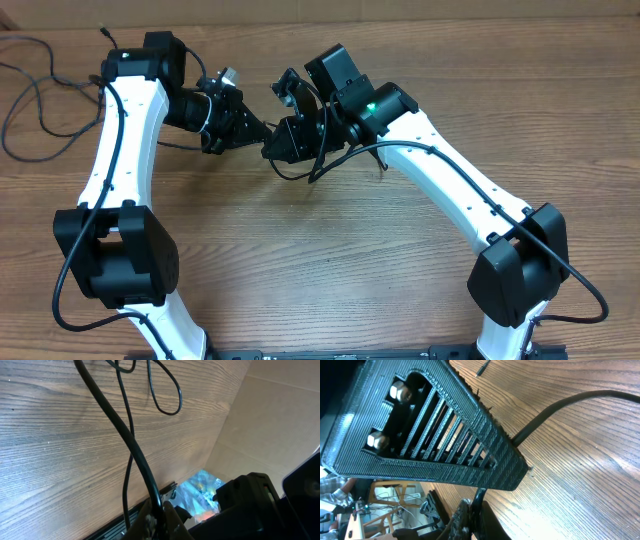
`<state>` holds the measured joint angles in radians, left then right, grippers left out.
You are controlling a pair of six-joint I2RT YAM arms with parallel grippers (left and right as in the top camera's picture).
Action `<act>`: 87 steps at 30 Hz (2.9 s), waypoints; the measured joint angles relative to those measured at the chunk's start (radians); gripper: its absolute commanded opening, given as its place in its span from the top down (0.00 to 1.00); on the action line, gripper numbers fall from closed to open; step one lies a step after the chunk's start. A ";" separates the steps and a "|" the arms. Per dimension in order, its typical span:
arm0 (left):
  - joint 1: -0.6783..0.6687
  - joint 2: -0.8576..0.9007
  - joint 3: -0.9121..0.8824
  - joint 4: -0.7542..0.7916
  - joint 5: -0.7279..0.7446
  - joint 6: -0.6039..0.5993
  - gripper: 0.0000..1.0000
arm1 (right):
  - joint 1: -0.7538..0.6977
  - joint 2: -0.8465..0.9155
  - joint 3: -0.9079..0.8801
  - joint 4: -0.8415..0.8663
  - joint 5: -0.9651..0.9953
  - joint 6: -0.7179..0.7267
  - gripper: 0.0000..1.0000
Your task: Untangle cables
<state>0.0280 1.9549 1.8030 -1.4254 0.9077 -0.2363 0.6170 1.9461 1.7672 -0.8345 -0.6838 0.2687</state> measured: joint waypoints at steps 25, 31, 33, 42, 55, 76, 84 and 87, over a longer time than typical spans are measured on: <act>0.048 0.017 0.776 -0.002 -0.198 -0.146 0.96 | -0.526 -0.012 0.001 -0.459 0.283 0.079 0.00; 0.048 0.016 0.873 0.213 -0.190 -0.315 0.96 | -0.518 -0.013 0.001 -0.475 0.290 0.030 0.00; 0.057 0.016 0.874 0.295 -0.187 -0.380 0.96 | -0.502 -0.013 0.001 -0.470 0.291 0.023 0.00; 0.269 0.016 0.875 0.285 -0.694 -0.529 0.96 | -0.491 -0.013 0.001 -0.484 0.299 0.013 0.00; 0.422 0.016 0.845 0.348 -0.687 -0.514 0.96 | -0.491 -0.013 0.001 -0.464 0.299 -0.001 0.00; 0.424 -0.246 0.866 -0.202 -0.859 -0.499 0.96 | -0.491 -0.013 0.001 -0.459 0.299 -0.002 0.00; 0.521 -0.244 0.822 -0.262 -1.291 -0.661 0.96 | -0.491 -0.013 0.001 -0.460 0.299 -0.005 0.00; 0.608 -0.248 0.732 -0.257 -1.319 -0.690 0.96 | -0.491 -0.013 0.001 -0.459 0.299 -0.005 0.00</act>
<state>0.6361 1.7069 2.5351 -1.6825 -0.4114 -0.9260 0.1261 1.9327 1.7679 -1.2934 -0.3847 0.2642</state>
